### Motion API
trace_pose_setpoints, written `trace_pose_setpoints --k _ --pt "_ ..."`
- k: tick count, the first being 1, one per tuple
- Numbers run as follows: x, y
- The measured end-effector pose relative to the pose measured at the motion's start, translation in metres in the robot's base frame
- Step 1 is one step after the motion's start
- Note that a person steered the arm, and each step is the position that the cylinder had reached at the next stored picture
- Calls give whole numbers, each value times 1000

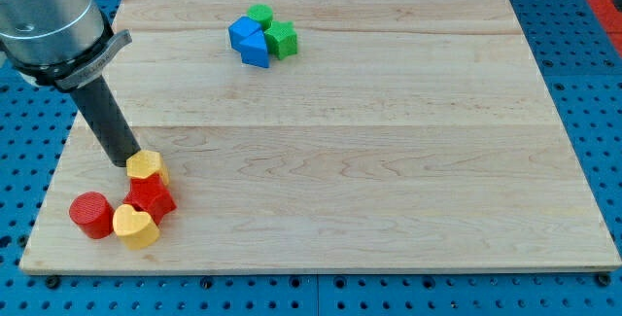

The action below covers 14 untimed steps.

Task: Push the blue cube towards the top left corner

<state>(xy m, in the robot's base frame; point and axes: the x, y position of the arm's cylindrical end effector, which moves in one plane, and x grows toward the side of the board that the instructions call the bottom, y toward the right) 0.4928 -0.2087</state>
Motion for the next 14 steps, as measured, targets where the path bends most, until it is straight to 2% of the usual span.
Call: trace_pose_setpoints --k 3,4,5,6,7,8,10,11,12,13,14 --pt "0 -6" --pt "-1 19" --pt "-15 110" --pt "-83 177" --pt "-130 162" --pt "-131 77" --pt "-220 31" --pt "-235 114" --pt "-215 181" --pt "-174 182" --pt "-186 143"
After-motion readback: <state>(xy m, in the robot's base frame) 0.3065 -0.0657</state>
